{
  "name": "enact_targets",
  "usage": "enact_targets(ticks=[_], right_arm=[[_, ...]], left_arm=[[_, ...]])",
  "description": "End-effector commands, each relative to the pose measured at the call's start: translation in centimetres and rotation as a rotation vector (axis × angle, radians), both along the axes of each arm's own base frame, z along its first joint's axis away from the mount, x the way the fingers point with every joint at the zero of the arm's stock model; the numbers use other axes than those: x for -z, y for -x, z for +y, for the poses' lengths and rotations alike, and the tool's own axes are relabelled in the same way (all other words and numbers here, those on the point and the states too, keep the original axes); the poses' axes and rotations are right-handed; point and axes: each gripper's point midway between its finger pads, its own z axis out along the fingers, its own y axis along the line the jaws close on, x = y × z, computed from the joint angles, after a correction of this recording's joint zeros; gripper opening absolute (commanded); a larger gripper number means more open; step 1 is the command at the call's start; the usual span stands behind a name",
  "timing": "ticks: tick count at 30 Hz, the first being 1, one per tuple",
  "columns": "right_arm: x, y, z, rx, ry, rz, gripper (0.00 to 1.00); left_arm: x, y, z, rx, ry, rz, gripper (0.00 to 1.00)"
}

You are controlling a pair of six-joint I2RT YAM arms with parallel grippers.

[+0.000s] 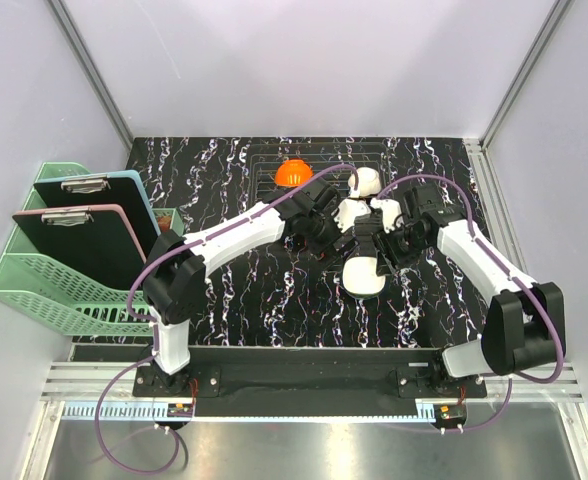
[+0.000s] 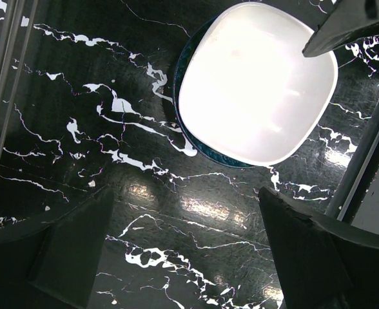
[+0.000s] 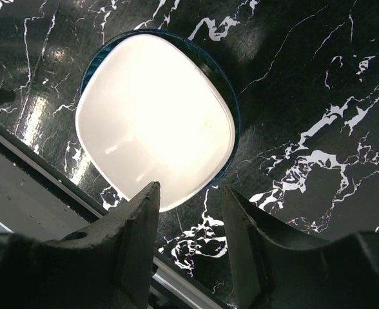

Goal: Load the bowls into the dish rack

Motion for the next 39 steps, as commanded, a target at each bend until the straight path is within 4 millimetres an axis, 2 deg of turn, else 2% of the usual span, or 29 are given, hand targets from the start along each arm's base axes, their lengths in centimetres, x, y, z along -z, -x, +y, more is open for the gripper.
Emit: enact_targets(ticks=[1, 12, 17, 19, 22, 23, 26, 39], right_arm=[[0.7, -0.3, 0.1, -0.001, 0.034, 0.001, 0.5], [2.2, -0.9, 0.4, -0.006, 0.068, 0.028, 0.42], [2.5, -1.0, 0.3, 0.003, 0.08, 0.033, 0.29], [2.5, -1.2, 0.3, 0.011, 0.085, 0.029, 0.2], [2.4, -1.5, 0.3, 0.022, 0.088, 0.025, 0.12], [2.1, -1.7, 0.3, 0.025, 0.086, 0.017, 0.07], [1.4, -2.1, 0.3, 0.035, 0.084, -0.007, 0.0], [-1.2, -2.7, 0.8, 0.029, 0.046, -0.071, 0.0]], left_arm=[[-0.2, -0.3, -0.6, -0.011, 0.032, -0.007, 0.99], [-0.2, -0.2, -0.6, -0.009, 0.038, -0.001, 0.99], [-0.4, -0.3, -0.5, -0.01, 0.039, -0.011, 0.99], [-0.4, -0.3, -0.5, -0.008, 0.038, -0.01, 0.99], [-0.5, -0.3, -0.5, -0.01, 0.041, -0.013, 0.99], [-0.4, -0.3, -0.5, -0.01, 0.038, -0.013, 0.99], [-0.4, -0.3, -0.5, -0.008, 0.039, -0.014, 0.99], [-1.0, 0.1, -1.3, 0.018, 0.075, 0.011, 0.99]])
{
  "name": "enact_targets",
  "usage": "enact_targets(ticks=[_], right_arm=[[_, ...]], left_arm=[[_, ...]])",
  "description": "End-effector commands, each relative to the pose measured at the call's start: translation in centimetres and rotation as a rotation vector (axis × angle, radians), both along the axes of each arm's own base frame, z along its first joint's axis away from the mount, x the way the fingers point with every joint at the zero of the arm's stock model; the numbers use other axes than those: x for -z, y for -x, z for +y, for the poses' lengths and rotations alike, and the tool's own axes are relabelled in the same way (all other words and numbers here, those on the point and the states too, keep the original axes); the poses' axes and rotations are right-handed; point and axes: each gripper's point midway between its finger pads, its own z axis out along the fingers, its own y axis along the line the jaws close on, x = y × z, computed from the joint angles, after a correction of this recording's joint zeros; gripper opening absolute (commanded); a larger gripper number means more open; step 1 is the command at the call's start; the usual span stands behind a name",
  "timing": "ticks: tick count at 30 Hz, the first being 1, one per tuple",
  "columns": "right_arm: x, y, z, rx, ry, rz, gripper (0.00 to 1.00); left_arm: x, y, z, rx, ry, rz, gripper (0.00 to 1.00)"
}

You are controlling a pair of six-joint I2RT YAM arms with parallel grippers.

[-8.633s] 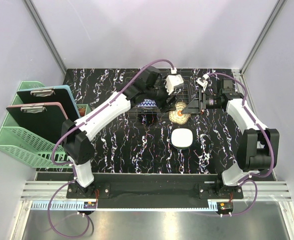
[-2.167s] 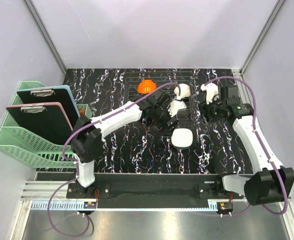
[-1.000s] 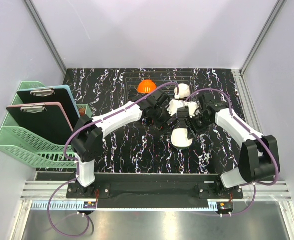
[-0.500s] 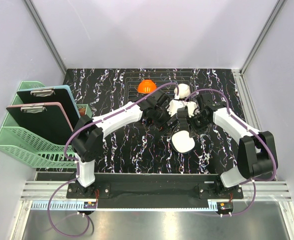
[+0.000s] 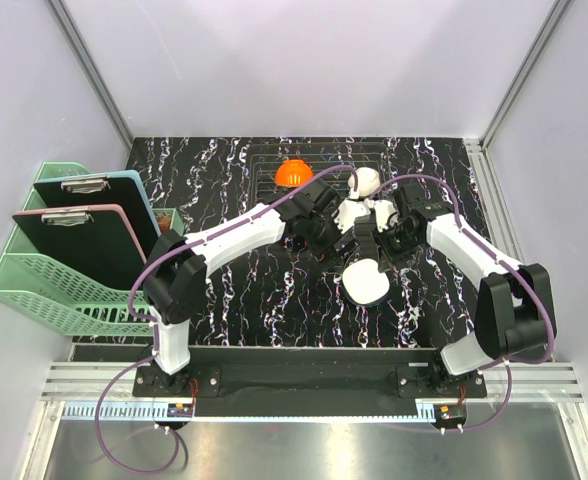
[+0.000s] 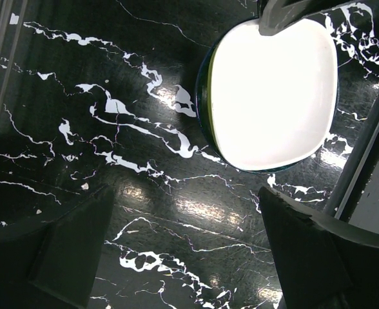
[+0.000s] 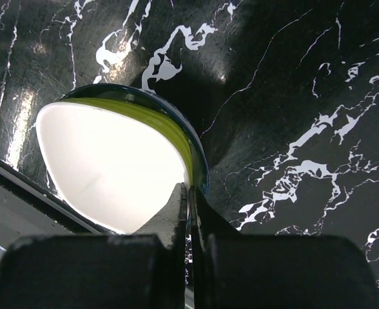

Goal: Load the bowls into the dish rack

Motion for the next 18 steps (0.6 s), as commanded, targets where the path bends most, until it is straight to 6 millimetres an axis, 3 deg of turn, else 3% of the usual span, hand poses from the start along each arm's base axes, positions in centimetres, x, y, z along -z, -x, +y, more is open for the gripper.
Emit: enact_targets(ticks=[1, 7, 18], right_arm=[[-3.6, -1.6, 0.7, -0.006, -0.034, -0.114, 0.0], [-5.5, -2.0, 1.0, -0.005, -0.052, -0.154, 0.0], [-6.0, -1.9, 1.1, -0.007, -0.064, -0.159, 0.0]], left_arm=[[-1.5, -0.1, -1.2, 0.025, 0.069, -0.003, 0.99], [-2.1, 0.7, -2.2, 0.07, 0.122, 0.03, 0.99], [-1.5, -0.3, -3.5, 0.07, 0.136, 0.03, 0.96]])
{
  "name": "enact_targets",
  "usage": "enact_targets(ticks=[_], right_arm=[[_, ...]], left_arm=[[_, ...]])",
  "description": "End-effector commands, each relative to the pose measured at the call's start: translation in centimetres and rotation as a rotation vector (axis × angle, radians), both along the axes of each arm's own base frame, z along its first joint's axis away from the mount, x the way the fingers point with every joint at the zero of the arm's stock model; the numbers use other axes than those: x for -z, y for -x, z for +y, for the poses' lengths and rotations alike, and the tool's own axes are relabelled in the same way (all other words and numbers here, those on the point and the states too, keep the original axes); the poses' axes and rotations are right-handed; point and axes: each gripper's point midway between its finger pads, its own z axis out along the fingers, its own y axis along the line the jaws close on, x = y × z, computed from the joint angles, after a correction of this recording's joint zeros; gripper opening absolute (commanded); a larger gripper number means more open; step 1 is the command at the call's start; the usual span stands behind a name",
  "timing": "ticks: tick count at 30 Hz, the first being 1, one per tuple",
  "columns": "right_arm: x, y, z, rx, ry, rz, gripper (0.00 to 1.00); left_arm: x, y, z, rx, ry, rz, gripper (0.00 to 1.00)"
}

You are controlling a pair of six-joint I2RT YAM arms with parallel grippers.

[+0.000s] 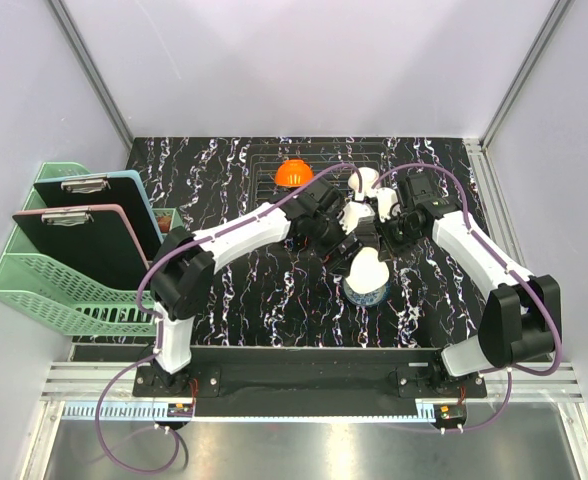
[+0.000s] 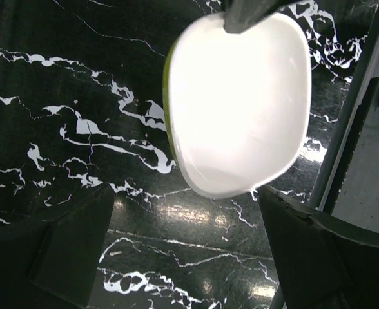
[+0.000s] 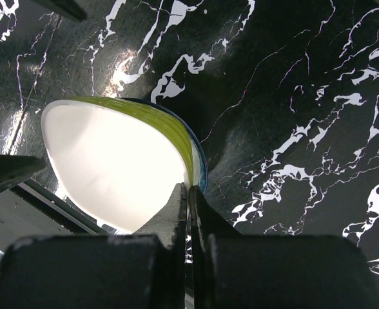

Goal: Load the bowls into the dish rack

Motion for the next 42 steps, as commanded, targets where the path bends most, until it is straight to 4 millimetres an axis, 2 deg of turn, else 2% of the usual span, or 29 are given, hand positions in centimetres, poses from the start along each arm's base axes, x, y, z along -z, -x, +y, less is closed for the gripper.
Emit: enact_targets(ticks=[1, 3, 9, 12, 14, 17, 29, 32, 33, 36, 42], right_arm=[[-2.5, -0.4, 0.6, -0.003, -0.037, -0.061, 0.0], [-2.7, -0.4, 0.7, -0.007, -0.04, -0.065, 0.0], [-2.7, -0.2, 0.7, -0.009, -0.044, -0.067, 0.0], [-2.8, -0.1, 0.7, -0.009, -0.045, -0.068, 0.0], [-2.8, -0.1, 0.7, -0.009, -0.046, -0.07, 0.0], [-2.9, -0.1, 0.8, -0.01, -0.048, -0.069, 0.0], [-3.5, -0.3, 1.0, -0.009, -0.064, -0.079, 0.0], [-3.8, -0.4, 1.1, -0.01, -0.068, -0.084, 0.0], [-3.7, -0.5, 1.2, -0.011, -0.069, -0.081, 0.0], [-3.8, -0.5, 1.2, -0.012, -0.071, -0.084, 0.0], [-3.8, -0.4, 1.1, -0.012, -0.071, -0.083, 0.0]], left_arm=[[-1.6, -1.6, -2.0, -0.011, 0.075, -0.036, 0.95], [-1.5, -1.9, -2.4, -0.017, 0.079, -0.036, 0.89], [-0.9, -2.4, -3.0, -0.035, 0.077, -0.02, 0.8], [-1.0, -2.6, -3.2, -0.039, 0.083, -0.015, 0.64], [-0.9, -2.5, -3.3, -0.036, 0.081, -0.011, 0.51], [-0.7, -2.5, -3.2, -0.04, 0.078, -0.009, 0.39], [-0.1, -2.1, -3.1, -0.029, 0.072, 0.01, 0.33], [0.2, -1.6, -3.2, -0.016, 0.067, 0.019, 0.53], [0.3, -1.6, -3.1, -0.016, 0.06, 0.012, 0.54], [0.5, -0.8, -3.5, 0.01, 0.047, -0.012, 0.53], [0.7, -0.5, -3.8, 0.02, 0.042, -0.012, 0.38]])
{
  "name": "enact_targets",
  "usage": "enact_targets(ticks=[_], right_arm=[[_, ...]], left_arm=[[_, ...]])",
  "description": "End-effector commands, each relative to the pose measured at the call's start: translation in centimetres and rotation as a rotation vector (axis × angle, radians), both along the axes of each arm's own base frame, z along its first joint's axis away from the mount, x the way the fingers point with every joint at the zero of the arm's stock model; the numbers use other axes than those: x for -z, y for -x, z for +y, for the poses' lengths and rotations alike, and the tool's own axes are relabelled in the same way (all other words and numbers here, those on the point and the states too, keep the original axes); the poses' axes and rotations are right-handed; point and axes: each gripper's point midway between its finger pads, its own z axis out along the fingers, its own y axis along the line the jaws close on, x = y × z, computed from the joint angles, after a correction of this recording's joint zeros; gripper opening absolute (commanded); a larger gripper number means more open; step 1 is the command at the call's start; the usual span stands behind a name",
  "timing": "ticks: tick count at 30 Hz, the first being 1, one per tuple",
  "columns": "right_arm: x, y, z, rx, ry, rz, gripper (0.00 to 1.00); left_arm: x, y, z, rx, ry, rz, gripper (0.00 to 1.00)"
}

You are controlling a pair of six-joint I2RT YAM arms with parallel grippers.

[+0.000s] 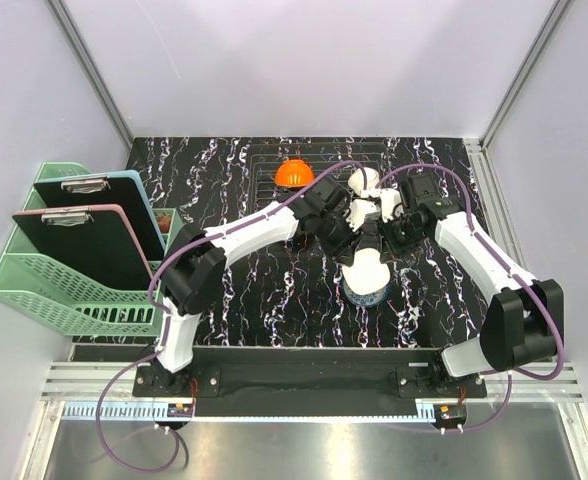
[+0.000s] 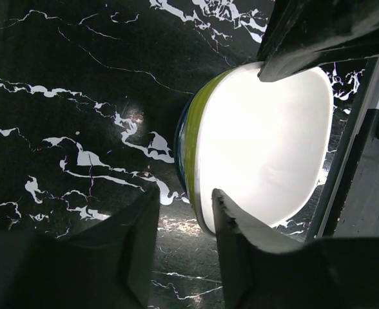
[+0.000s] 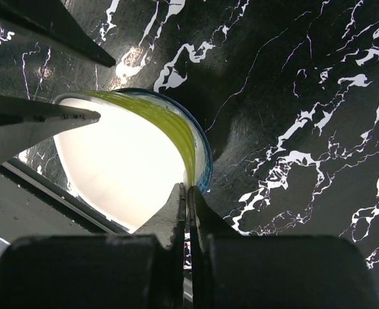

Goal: Load the bowls into the dish rack

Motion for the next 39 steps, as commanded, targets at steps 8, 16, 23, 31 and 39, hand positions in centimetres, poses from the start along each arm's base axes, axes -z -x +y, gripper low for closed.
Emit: enact_targets(ticks=[8, 16, 23, 31, 39], right_arm=[[-3.9, -1.6, 1.5, -0.049, -0.069, -0.133, 0.0], [-5.7, -2.0, 2.1, -0.058, -0.1, -0.16, 0.0], [-5.7, -1.4, 2.1, -0.084, -0.108, -0.162, 0.11], [-5.8, -1.7, 2.0, -0.085, -0.099, -0.173, 0.7], [-5.2, -2.3, 1.1, -0.067, -0.043, -0.178, 0.8]], left_arm=[[0.2, 1.2, -1.8, 0.063, 0.011, -0.025, 0.32], [0.6, 1.8, -2.0, 0.078, 0.001, -0.019, 0.0], [0.7, 1.9, -2.0, 0.08, -0.001, -0.015, 0.0], [0.0, 1.8, -1.9, 0.073, 0.006, -0.029, 0.0], [-0.7, 1.7, -1.8, 0.069, 0.011, -0.048, 0.0]])
